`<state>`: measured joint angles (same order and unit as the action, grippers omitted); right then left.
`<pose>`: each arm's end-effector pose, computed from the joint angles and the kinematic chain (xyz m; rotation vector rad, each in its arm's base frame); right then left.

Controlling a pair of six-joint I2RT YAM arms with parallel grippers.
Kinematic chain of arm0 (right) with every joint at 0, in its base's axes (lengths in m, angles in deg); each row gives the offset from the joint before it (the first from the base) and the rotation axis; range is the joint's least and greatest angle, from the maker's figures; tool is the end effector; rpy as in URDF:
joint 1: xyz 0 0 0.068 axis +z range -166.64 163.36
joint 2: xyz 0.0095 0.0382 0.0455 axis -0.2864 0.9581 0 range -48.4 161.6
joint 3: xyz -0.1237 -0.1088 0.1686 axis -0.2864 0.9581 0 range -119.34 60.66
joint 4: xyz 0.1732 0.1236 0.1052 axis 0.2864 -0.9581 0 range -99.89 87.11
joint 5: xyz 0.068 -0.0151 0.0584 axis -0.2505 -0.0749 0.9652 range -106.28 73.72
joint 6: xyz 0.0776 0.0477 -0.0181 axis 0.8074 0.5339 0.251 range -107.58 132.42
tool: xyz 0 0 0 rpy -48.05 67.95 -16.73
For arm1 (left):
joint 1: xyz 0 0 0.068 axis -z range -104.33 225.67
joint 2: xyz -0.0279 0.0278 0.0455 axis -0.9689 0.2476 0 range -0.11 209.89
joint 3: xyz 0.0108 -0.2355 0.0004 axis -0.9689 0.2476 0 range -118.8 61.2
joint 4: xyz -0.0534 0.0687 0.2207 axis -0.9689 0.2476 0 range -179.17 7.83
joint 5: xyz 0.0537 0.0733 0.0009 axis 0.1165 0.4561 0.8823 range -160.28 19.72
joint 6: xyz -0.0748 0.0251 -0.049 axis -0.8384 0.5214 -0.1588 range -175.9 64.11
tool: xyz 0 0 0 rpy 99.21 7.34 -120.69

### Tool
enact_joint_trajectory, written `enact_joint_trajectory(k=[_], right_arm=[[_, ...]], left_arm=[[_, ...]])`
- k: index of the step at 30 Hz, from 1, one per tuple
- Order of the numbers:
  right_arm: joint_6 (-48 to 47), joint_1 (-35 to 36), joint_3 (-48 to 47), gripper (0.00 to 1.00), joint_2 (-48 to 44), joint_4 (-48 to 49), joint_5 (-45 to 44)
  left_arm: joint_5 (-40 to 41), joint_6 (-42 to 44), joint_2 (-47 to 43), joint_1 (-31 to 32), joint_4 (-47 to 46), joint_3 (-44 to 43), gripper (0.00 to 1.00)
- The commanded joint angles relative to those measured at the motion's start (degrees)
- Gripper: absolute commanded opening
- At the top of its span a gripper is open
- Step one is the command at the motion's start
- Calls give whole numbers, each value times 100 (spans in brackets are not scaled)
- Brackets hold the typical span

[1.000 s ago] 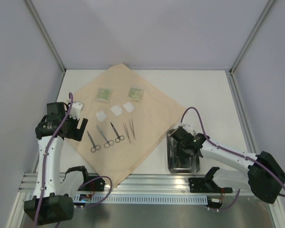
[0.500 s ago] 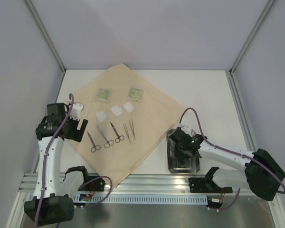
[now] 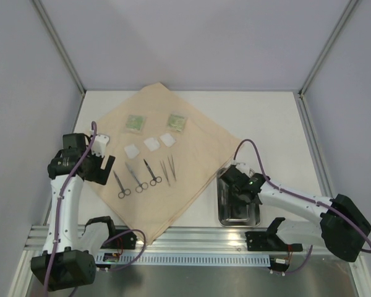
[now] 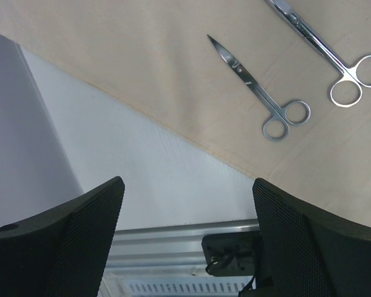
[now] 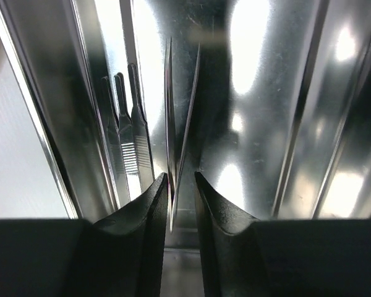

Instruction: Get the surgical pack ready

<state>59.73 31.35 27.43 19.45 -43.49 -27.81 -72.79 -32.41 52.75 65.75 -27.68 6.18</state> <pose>0.1391 0.1294 0.0965 0.0201 2.8193 0.0786 0.1787 0.0275 0.2260 0.3242 2.5924 0.1513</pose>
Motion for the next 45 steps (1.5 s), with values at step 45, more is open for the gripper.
enact_joint_trajectory(k=[45], right_arm=[[-1760, 404, -6336, 39, 5554, 8, 634]], left_arm=[[1059, 42, 2862, -143, -1438, -105, 95]])
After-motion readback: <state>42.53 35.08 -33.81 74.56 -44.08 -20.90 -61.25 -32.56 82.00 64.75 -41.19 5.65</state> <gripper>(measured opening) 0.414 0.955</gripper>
